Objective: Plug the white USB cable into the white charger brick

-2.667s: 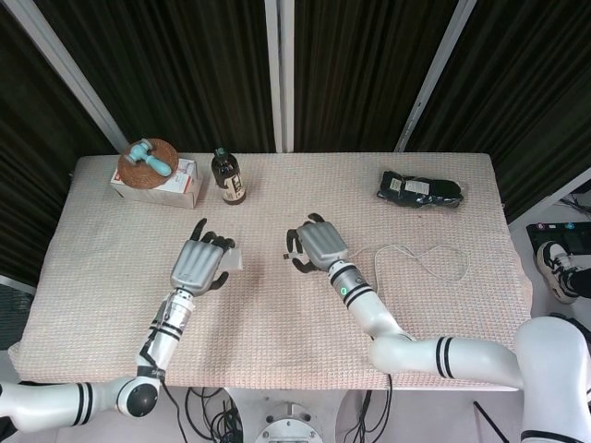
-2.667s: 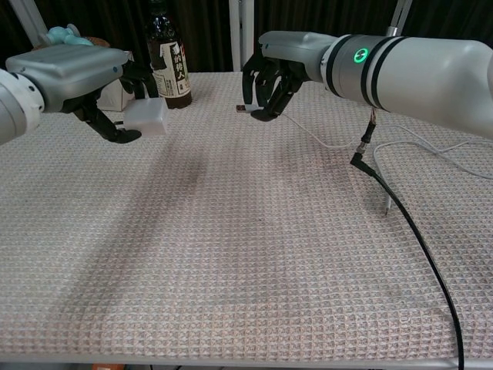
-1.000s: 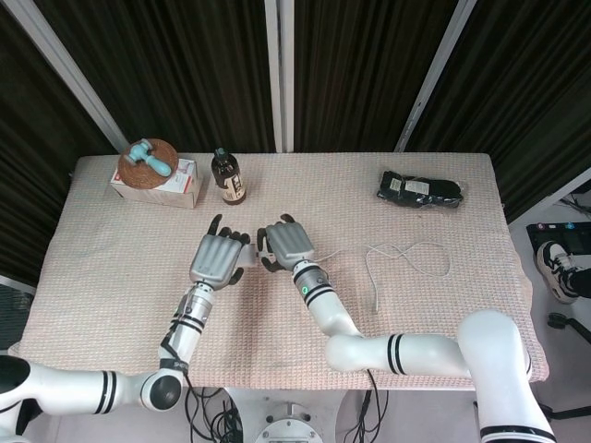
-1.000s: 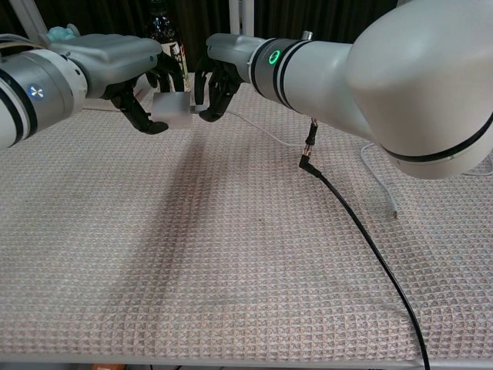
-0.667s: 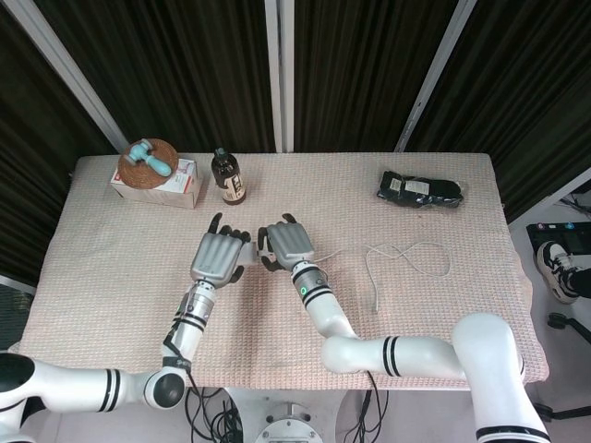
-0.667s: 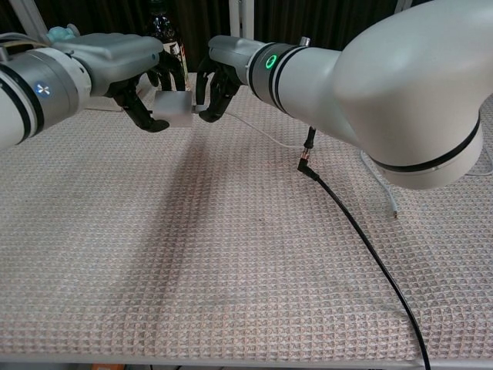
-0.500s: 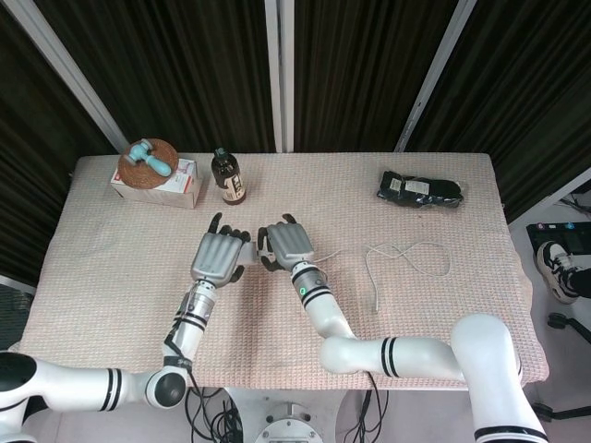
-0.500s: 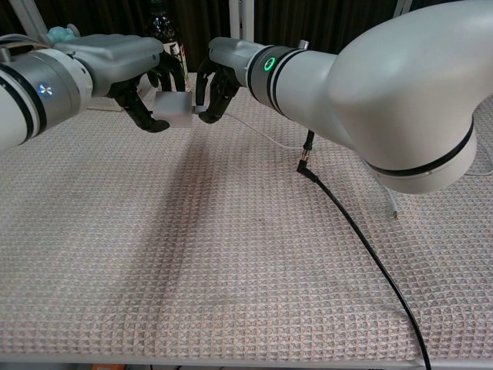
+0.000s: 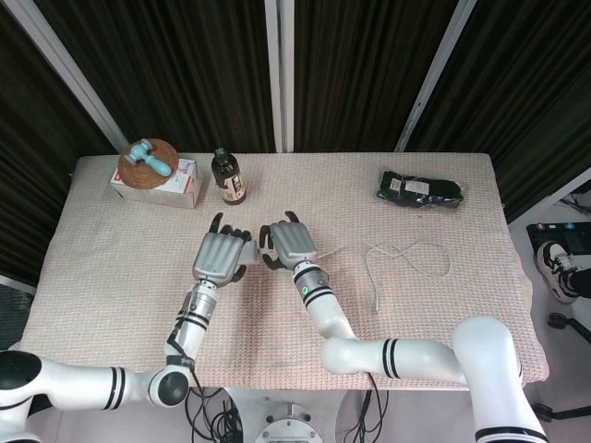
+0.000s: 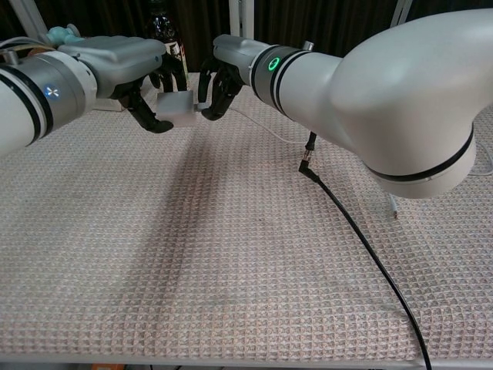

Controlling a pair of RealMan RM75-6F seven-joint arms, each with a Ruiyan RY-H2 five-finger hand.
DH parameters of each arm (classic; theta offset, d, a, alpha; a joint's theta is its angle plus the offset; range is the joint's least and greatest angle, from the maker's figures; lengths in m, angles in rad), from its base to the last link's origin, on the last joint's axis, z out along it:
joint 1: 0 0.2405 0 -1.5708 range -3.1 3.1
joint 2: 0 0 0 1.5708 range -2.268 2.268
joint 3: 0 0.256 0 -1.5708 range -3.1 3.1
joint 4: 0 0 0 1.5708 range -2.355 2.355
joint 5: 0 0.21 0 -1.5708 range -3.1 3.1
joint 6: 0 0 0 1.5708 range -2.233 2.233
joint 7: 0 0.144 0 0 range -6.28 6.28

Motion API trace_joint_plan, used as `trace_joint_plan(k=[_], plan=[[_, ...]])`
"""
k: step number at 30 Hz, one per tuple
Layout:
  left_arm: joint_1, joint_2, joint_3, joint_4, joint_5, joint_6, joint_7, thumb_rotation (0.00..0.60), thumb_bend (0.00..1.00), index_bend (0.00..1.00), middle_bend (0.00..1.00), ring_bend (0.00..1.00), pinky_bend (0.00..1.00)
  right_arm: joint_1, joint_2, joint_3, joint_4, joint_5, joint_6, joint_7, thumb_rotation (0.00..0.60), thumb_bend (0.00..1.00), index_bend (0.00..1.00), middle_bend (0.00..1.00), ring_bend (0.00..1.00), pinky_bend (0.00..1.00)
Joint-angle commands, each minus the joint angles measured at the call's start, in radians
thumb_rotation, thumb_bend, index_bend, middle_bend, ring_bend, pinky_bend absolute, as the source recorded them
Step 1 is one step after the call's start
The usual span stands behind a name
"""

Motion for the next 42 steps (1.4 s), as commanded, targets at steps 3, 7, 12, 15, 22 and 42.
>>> trace_joint_plan(k=[3, 7, 12, 15, 22, 42], plan=[[-0.002, 0.002, 0.002, 0.000, 0.000, 0.001, -0.001, 0.600, 0.34, 0.45, 0.46, 0.24, 0.03, -0.010, 0.006, -0.003, -0.010, -0.004, 0.010, -0.009, 0.600, 0.10, 0.38, 0.44, 0.27, 0.06], [0.002, 0.005, 0.008, -0.001, 0.010, 0.004, -0.011, 0.600, 0.34, 0.45, 0.46, 0.24, 0.03, -0.021, 0.018, -0.006, -0.025, -0.002, 0.020, -0.022, 0.600, 0.04, 0.30, 0.40, 0.23, 0.05], [0.025, 0.021, 0.037, 0.001, 0.053, 0.009, -0.044, 0.600, 0.34, 0.45, 0.45, 0.24, 0.04, -0.053, 0.074, -0.032, -0.078, -0.008, 0.034, -0.050, 0.600, 0.03, 0.20, 0.33, 0.18, 0.05], [0.049, 0.035, 0.069, 0.019, 0.076, -0.004, -0.078, 0.600, 0.34, 0.44, 0.44, 0.24, 0.03, -0.093, 0.146, -0.055, -0.141, -0.022, 0.053, -0.059, 0.600, 0.03, 0.16, 0.28, 0.16, 0.04], [0.085, 0.024, 0.126, 0.126, 0.058, -0.104, -0.150, 0.600, 0.34, 0.38, 0.35, 0.15, 0.01, -0.206, 0.329, -0.105, -0.289, -0.105, 0.089, -0.021, 0.600, 0.04, 0.10, 0.22, 0.11, 0.04], [0.417, 0.387, 0.235, 0.026, 0.444, 0.275, -0.462, 0.600, 0.27, 0.24, 0.24, 0.06, 0.00, -0.667, 0.701, -0.336, -0.447, -0.673, 0.351, 0.407, 0.600, 0.24, 0.21, 0.25, 0.11, 0.03]])
